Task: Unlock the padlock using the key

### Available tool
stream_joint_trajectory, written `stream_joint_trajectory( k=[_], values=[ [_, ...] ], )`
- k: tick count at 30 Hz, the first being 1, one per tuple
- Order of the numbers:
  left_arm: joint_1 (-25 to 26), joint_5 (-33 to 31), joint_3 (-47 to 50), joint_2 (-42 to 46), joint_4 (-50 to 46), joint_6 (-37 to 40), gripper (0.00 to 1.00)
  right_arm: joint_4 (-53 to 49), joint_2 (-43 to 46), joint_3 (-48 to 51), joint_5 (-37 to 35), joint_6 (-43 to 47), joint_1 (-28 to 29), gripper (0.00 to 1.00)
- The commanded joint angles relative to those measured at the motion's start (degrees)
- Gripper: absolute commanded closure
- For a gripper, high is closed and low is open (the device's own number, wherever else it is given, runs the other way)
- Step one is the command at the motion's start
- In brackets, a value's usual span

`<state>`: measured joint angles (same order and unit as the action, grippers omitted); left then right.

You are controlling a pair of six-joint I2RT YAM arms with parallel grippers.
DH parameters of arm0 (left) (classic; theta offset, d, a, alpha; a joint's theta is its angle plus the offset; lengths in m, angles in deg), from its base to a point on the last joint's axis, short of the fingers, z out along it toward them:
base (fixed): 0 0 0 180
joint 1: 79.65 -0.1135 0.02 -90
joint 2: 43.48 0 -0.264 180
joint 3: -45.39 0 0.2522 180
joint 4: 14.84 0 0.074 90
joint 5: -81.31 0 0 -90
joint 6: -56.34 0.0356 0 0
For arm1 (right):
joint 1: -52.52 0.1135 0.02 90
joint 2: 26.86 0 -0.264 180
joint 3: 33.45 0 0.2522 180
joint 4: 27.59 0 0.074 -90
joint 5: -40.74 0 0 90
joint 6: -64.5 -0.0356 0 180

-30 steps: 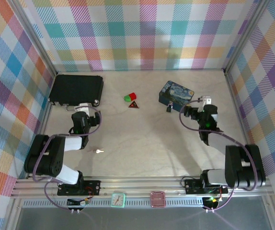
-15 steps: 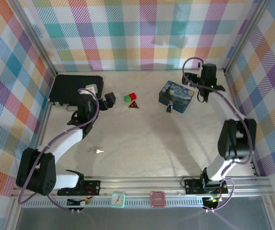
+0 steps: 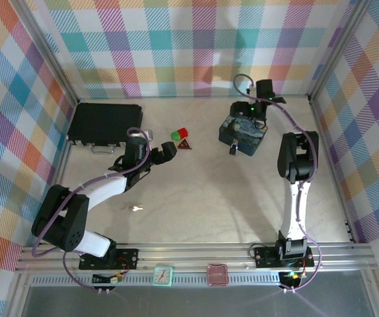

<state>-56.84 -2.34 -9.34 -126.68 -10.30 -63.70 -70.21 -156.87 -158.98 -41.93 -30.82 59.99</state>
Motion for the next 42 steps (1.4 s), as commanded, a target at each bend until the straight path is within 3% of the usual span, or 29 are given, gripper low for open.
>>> stream_joint_trajectory(
  k=[1, 13, 18, 22, 26, 29, 33, 42],
  values=[
    [0.08, 0.48, -0.88, 0.31, 1.61, -0.34, 0.0, -5.34, -1.33, -1.74, 2.52, 6.94, 4.38, 0.0],
    [0.04, -6.86, -3.24, 5.66, -5.29, 3.22, 0.0, -4.75, 2.57, 6.14, 11.2, 16.22, 12.13, 0.11],
    [-1.46, -13.34, -5.93, 6.91, -19.97, -0.41, 0.0, -2.01, 7.48, 9.38, 10.31, 14.63, 14.96, 0.1],
    [-2.33, -16.24, -5.35, 10.56, -33.0, -2.06, 0.0, -0.08, 14.57, 12.24, 5.66, 12.57, 16.03, 0.0],
    [-2.24, -19.06, -1.86, 16.14, -46.38, -6.62, 0.01, 0.78, 22.12, 17.07, 1.35, 7.57, 16.4, 0.01],
    [-2.07, -19.16, 2.88, 21.79, -51.81, -9.54, 0.17, 2.29, 27.92, 23.59, -2.54, 3.15, 16.35, 0.01],
    [-1.98, -21.01, 6.68, 26.12, -56.41, -12.12, 0.25, 6.37, 35.79, 34.53, -7.22, -3.57, 16.44, 0.01],
    [-0.04, -18.38, 13.2, 23.78, -48.79, -19.34, 0.45, 9.43, 50.6, 53.19, -9.12, -10.21, 16.63, 0.01]
  ],
)
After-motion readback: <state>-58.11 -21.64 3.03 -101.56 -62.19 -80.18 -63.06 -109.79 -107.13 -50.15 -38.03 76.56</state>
